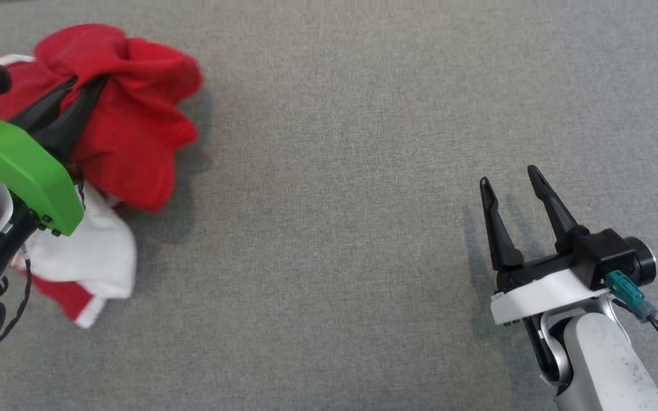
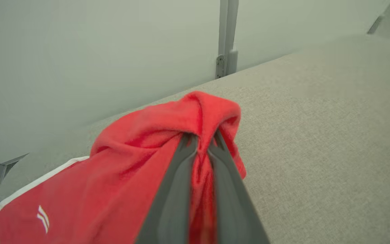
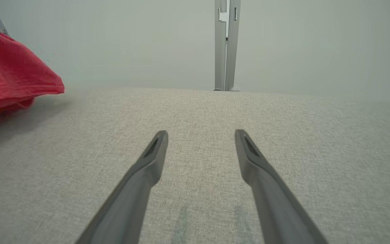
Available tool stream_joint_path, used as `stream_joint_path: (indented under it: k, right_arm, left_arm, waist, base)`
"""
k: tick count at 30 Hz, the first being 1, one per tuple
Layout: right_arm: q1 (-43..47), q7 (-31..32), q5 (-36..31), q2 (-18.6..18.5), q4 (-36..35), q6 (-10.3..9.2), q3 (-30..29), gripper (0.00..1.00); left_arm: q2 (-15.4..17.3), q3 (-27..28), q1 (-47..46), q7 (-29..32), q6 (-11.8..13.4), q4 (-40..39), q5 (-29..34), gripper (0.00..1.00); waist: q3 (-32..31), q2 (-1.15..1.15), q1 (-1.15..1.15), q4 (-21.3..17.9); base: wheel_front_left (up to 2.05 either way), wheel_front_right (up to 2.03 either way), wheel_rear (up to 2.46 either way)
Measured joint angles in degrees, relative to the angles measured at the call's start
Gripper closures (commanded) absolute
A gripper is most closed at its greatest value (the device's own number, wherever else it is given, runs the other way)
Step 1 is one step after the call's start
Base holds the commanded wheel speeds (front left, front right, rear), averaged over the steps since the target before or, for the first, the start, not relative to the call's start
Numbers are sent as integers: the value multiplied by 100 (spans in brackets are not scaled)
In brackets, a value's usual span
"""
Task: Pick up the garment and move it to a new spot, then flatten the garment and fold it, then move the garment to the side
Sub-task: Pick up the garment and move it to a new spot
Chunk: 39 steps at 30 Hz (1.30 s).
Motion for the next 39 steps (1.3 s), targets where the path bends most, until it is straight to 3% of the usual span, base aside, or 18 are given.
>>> stream_joint_path:
  k: [5, 8, 13, 19, 26, 30, 38, 39]
  right_arm:
    - [38, -1, 58, 102, -5, 0, 30, 0]
    - [74, -1, 87, 145, -4, 0, 25, 0]
    - [92, -1, 164, 186, 2, 1, -13, 0]
    - [166, -1, 366, 188, 7, 0, -27, 0]
    - [292, -1, 467, 190, 9, 0, -67, 0]
    - [372, -1, 510, 189, 10, 0, -93, 0]
    - [433, -1, 510, 201, 59, 0, 44, 0]
    - [432, -1, 501, 199, 58, 0, 35, 0]
  left_arm:
    - [76, 190, 68, 335, 234, -1244, -412, 100]
    - [-38, 107, 75, 468, 352, -1679, -495, 100]
    - [-477, -193, 21, 472, 469, -1868, -469, 100]
    - [-1196, -636, -256, 337, 426, -1749, -389, 100]
    - [-1772, -925, -448, 104, 402, -1085, -318, 100]
    - [-1827, -1020, -238, -73, 499, -231, -202, 100]
    - [-2081, -1249, 520, -1021, 493, 2063, 76, 100]
    - [-2175, -1255, 535, -1161, 445, 2215, 69, 87]
  waist:
    - [-358, 0, 0, -61]
    - [-471, 0, 0, -223]
    - [-569, 0, 0, -603]
    - [-546, 0, 0, -1227]
    - [-468, 0, 0, -1952]
    - [-419, 0, 0, -2253]
    - [-341, 0, 0, -2303]
    - [-352, 0, 0, -2269]
  base:
    - [0, 0, 0]
    - [0, 0, 0]
    - [0, 0, 0]
    - [0, 0, 0]
    - [0, 0, 0]
    - [0, 0, 0]
    - [0, 0, 0]
    - [0, 0, 0]
